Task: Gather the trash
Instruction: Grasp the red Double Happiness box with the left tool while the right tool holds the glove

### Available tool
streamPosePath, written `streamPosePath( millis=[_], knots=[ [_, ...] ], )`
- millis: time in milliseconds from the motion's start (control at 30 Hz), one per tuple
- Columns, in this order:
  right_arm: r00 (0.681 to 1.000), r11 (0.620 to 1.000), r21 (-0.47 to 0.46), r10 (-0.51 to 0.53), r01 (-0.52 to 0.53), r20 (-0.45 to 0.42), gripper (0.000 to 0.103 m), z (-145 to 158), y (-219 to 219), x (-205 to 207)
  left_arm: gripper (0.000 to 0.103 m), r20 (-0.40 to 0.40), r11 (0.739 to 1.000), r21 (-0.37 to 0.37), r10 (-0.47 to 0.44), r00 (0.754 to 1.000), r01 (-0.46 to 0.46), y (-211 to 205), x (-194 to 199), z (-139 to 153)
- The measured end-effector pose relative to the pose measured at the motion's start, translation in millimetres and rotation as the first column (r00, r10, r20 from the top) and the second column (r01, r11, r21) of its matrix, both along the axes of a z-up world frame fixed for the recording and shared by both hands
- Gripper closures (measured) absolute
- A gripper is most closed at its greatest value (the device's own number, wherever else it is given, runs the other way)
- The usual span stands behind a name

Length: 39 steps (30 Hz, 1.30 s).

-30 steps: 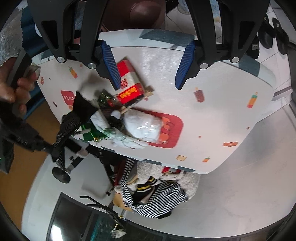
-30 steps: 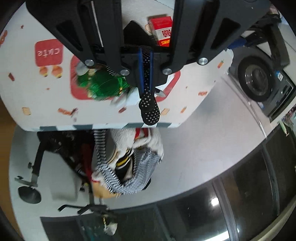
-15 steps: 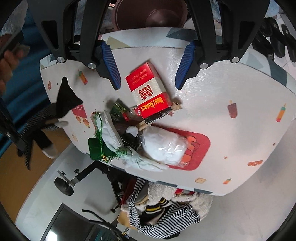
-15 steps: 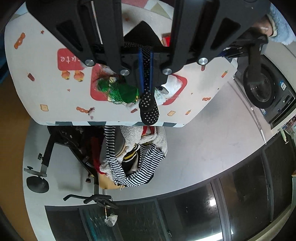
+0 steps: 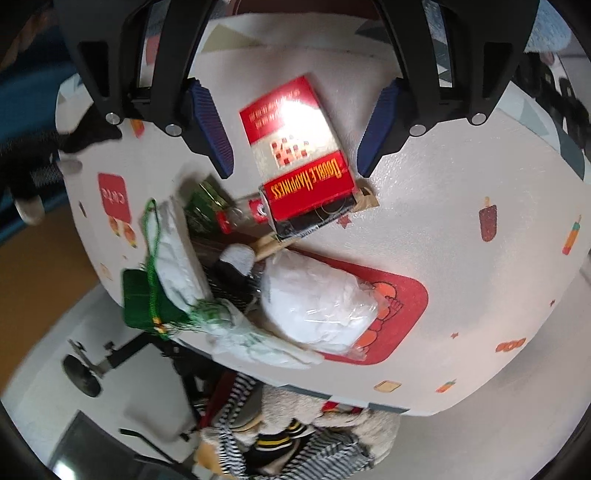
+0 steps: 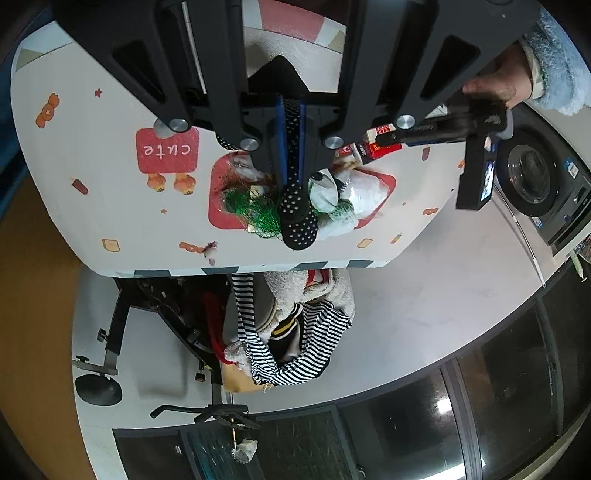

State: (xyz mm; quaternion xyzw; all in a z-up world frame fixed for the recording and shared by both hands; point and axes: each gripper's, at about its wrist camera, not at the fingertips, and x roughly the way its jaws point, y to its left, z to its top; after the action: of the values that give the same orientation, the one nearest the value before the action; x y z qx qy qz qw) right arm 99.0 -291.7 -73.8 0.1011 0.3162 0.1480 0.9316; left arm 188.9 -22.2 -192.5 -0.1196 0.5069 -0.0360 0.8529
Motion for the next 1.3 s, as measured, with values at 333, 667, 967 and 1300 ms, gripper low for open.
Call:
streamPosePath(
  millis=[333, 667, 967, 1300],
  knots=[
    [0.999, 1.0, 0.019, -0.009, 0.01, -0.039, 0.094, -18, -6, -4, 0.038, -0.059, 0.993, 0.087, 0.082, 0.995, -0.077, -2, 21, -22],
    [0.998, 0.999, 0.032, -0.002, 0.004, -0.063, 0.094, -27, -6, -17, 0.042, 0.024, 1.0, -0.009, -0.011, 1.0, 0.011, 6, -12, 6],
    [0.997, 0.998, 0.046, 0.038, -0.035, -0.063, 0.094, -21, 8, -33, 0.042, 0.155, 0.991, -0.03, -0.121, 0.98, 0.127, 6, -57, 56],
    [0.99, 0.991, 0.04, 0.127, -0.125, -0.068, 0.094, -13, 37, -59, 0.042, 0.227, 0.983, -0.029, -0.171, 0.959, 0.182, 18, -109, 87]
  ],
)
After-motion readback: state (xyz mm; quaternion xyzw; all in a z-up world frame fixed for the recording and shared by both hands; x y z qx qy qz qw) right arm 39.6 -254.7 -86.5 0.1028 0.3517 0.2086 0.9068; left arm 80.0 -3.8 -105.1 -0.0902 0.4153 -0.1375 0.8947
